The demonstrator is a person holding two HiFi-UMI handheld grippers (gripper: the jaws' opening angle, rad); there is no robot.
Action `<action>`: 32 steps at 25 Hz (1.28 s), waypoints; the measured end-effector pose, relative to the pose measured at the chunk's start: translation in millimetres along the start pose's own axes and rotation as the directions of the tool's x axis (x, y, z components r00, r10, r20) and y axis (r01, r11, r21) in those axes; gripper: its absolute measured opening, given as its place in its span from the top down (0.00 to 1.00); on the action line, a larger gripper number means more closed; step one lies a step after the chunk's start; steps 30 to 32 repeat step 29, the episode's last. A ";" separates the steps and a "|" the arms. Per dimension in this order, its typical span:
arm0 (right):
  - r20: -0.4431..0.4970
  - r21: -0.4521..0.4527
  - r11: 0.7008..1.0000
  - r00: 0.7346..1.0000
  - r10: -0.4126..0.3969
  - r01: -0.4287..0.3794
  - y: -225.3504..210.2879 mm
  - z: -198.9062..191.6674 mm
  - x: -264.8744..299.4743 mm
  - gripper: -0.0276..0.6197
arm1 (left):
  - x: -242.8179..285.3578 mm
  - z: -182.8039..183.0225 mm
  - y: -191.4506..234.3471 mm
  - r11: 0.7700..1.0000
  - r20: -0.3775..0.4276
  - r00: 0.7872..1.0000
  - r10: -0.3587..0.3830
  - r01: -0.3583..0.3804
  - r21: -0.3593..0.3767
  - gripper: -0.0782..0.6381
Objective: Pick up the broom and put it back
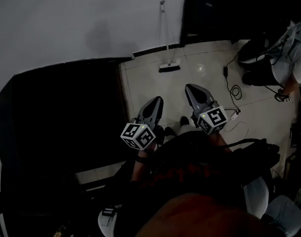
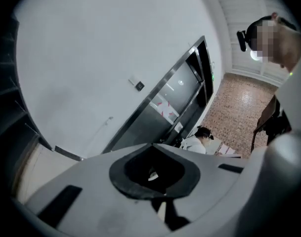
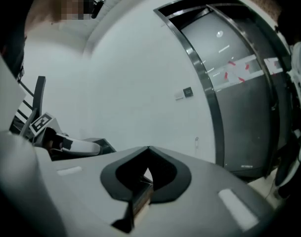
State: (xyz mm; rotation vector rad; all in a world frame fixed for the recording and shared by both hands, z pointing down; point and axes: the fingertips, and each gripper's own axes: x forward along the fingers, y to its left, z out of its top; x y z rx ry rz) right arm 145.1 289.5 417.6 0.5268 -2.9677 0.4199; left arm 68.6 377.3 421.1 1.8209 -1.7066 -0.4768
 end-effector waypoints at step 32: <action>0.065 -0.013 1.000 0.998 0.018 -0.017 -33.1 49.4 -30.8 0.96 | 68.7 13.3 -63.2 0.977 -0.013 0.999 -0.032 0.034 0.211 0.88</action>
